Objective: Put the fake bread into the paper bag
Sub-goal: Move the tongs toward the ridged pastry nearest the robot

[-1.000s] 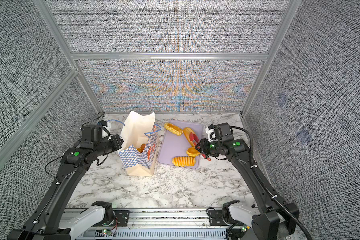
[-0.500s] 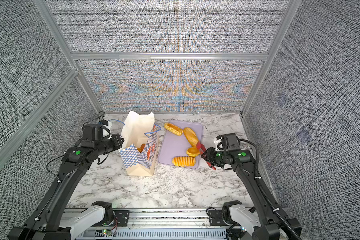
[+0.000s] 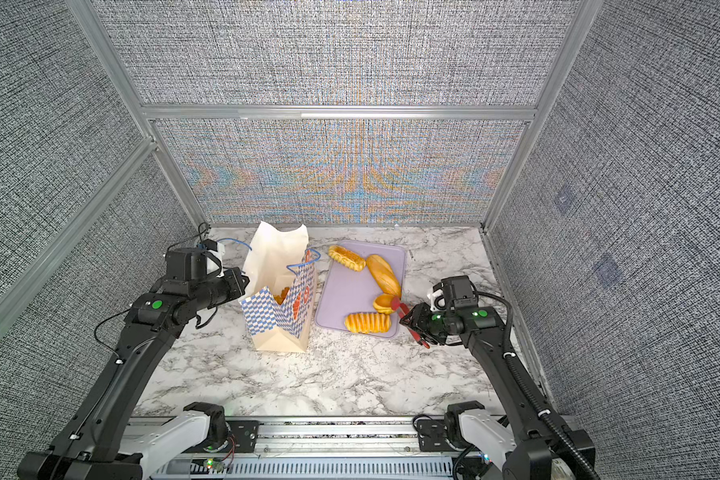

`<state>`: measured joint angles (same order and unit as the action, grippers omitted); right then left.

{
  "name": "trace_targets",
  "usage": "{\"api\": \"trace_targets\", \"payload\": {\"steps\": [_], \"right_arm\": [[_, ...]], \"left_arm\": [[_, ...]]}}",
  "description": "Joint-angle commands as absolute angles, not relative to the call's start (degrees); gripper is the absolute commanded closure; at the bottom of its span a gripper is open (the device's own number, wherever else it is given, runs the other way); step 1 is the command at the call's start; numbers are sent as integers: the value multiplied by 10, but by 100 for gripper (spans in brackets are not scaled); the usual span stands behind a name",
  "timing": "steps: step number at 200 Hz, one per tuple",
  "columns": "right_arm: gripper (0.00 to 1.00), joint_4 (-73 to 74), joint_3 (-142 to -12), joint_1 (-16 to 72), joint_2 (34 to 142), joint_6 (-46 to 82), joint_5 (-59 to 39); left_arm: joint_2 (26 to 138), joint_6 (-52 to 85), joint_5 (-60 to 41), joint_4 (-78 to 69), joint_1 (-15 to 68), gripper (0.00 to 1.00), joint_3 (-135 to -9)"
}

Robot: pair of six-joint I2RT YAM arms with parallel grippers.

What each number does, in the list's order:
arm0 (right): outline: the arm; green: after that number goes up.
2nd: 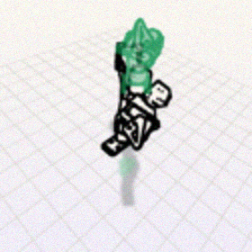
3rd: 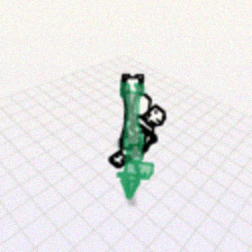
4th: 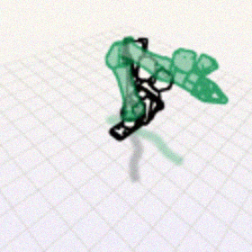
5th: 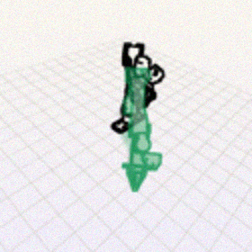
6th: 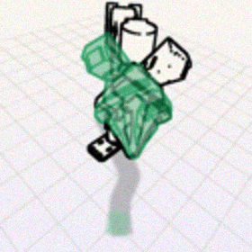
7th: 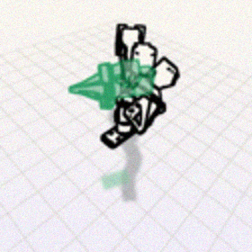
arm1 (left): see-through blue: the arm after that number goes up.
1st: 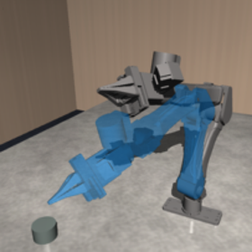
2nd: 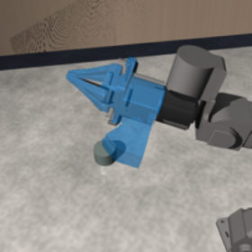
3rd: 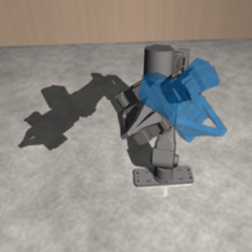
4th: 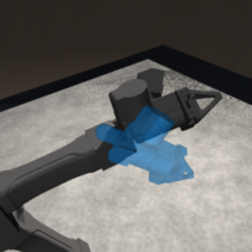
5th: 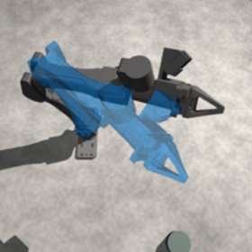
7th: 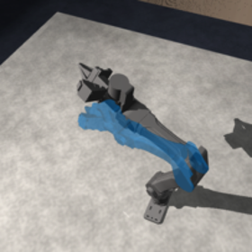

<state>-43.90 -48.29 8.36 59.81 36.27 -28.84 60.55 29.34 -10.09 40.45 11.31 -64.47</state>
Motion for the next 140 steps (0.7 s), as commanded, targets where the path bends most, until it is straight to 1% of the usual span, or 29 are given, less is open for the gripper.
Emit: {"api": "trace_targets", "payload": {"steps": [1,140], "right_arm": [[50,-420,-481,84,597,370,-302],[46,-432,-471,83,577,377,-307]], "left_arm": [[606,288,-99,404,113,96,-644],[605,289,-98,406,113,96,-645]]}}
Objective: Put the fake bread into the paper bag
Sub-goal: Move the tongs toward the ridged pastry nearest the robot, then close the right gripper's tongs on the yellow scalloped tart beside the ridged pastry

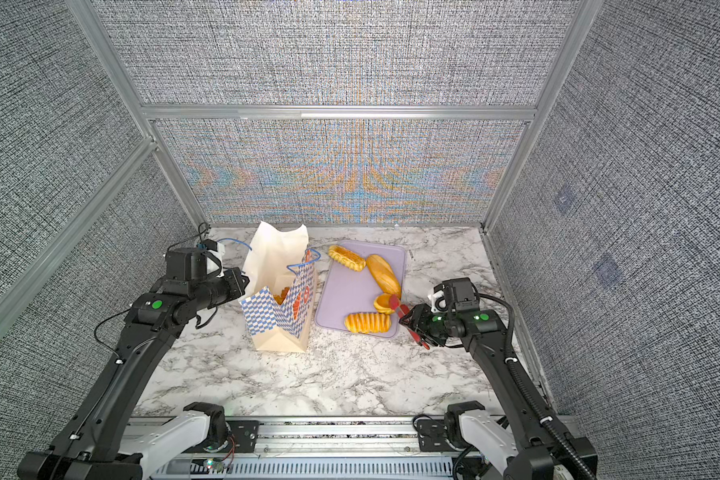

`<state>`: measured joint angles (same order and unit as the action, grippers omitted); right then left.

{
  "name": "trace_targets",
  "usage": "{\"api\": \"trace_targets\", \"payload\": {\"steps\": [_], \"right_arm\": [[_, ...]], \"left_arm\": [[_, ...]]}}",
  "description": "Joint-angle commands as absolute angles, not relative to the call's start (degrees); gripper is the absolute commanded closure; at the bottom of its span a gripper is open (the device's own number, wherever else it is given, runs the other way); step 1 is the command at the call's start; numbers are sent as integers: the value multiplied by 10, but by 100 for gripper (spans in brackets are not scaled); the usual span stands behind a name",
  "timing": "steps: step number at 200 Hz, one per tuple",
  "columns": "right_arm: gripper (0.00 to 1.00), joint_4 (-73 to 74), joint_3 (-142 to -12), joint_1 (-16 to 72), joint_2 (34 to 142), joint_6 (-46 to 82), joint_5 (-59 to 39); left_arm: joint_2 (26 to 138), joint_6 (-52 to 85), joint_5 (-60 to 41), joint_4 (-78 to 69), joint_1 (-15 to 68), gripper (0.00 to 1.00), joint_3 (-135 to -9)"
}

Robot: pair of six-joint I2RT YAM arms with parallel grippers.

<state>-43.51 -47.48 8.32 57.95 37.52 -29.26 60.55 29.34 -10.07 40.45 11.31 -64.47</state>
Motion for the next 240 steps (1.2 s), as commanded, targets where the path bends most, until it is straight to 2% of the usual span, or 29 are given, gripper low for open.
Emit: {"api": "trace_targets", "payload": {"steps": [1,240], "right_arm": [[46,-432,-471,83,577,377,-307],[43,-325,-436,86,616,424,-350]], "left_arm": [[605,289,-98,406,113,96,-645],[602,290,-93,407,113,96,-639]]}}
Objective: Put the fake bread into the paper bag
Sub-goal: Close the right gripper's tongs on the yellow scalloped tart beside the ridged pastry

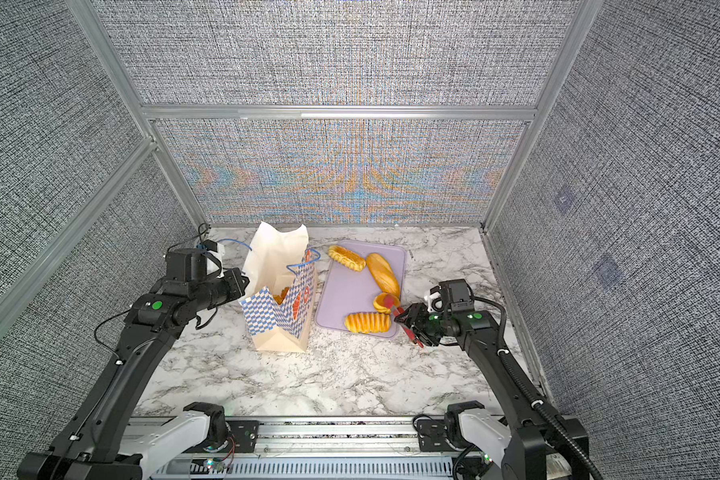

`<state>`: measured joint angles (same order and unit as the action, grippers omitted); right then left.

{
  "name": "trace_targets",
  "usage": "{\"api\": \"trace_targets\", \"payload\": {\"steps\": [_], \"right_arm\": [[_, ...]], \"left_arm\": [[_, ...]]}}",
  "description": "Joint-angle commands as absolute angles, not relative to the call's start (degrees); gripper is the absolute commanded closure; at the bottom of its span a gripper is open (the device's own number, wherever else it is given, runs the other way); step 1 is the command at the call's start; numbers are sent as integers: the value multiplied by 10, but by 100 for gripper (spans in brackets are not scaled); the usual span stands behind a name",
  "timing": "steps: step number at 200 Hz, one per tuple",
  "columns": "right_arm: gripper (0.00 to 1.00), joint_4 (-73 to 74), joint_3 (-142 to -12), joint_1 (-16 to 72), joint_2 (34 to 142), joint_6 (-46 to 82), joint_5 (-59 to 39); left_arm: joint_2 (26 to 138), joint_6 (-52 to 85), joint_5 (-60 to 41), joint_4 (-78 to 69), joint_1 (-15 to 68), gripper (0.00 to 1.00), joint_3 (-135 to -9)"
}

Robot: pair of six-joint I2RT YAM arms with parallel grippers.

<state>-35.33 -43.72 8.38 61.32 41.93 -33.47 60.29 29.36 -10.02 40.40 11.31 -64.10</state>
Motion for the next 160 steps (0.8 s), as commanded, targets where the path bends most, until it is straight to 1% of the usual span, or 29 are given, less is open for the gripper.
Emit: {"api": "trace_targets", "payload": {"steps": [1,85,108,129,160], "right_arm": [[43,-325,-437,86,617,424,-350],[44,-326,-422,92,614,424,-346],[49,-328,-423,92,610,424,-343],[58,-331,-426,92,608,423,-339],[66,-331,-429,92,606,425,-336]], "left_arm": [[602,290,-93,407,113,96,-639],[603,294,-94,404,113,96,-639],[603,293,-94,406,113,97,-641],[602,293,-93,407,113,97,-641],[599,293,-93,408,113,97,-640]]}}
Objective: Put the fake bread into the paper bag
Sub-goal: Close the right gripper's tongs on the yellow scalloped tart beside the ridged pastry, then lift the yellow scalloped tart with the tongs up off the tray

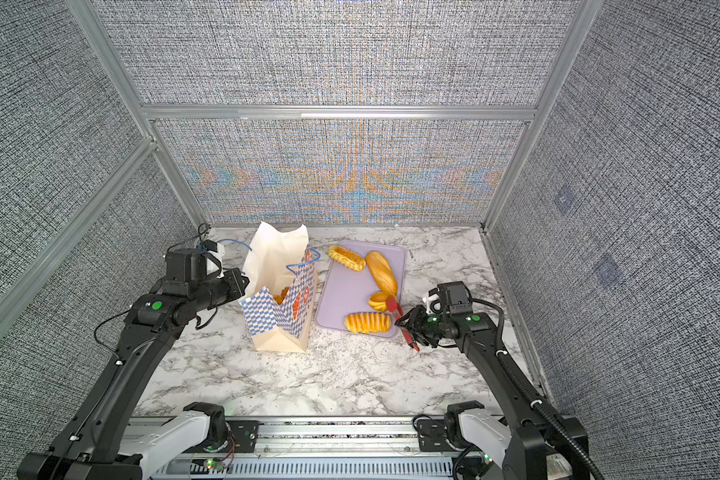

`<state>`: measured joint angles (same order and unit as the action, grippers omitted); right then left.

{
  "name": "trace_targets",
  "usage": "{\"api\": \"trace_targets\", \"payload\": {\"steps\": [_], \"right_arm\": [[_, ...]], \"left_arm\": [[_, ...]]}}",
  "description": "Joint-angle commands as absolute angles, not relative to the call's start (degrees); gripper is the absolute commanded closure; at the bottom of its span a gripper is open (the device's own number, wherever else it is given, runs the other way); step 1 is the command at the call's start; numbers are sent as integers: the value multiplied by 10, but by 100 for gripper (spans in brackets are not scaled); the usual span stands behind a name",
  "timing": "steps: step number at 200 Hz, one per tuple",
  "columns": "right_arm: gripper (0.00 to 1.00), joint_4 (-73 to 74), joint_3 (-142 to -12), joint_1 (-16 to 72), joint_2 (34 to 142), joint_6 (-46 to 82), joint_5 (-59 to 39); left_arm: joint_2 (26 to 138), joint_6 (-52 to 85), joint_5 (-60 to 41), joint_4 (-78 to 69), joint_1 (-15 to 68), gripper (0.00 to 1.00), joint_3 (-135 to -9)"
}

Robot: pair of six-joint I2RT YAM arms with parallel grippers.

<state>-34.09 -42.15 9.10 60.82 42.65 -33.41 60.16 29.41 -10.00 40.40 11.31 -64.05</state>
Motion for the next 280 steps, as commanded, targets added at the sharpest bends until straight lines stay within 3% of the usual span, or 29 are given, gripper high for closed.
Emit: {"api": "trace_targets", "payload": {"steps": [1,60,280], "right_arm": [[66,-331,-428,92,606,425,-337],[71,-332,-437,92,598,421,-337],[73,-363,-532,143,605,340,-300]], "left_arm": [[599,293,-93,408,113,97,-639],[598,293,-92,408,113,96,-641],[597,303,-93,409,113,98,-656]]}}
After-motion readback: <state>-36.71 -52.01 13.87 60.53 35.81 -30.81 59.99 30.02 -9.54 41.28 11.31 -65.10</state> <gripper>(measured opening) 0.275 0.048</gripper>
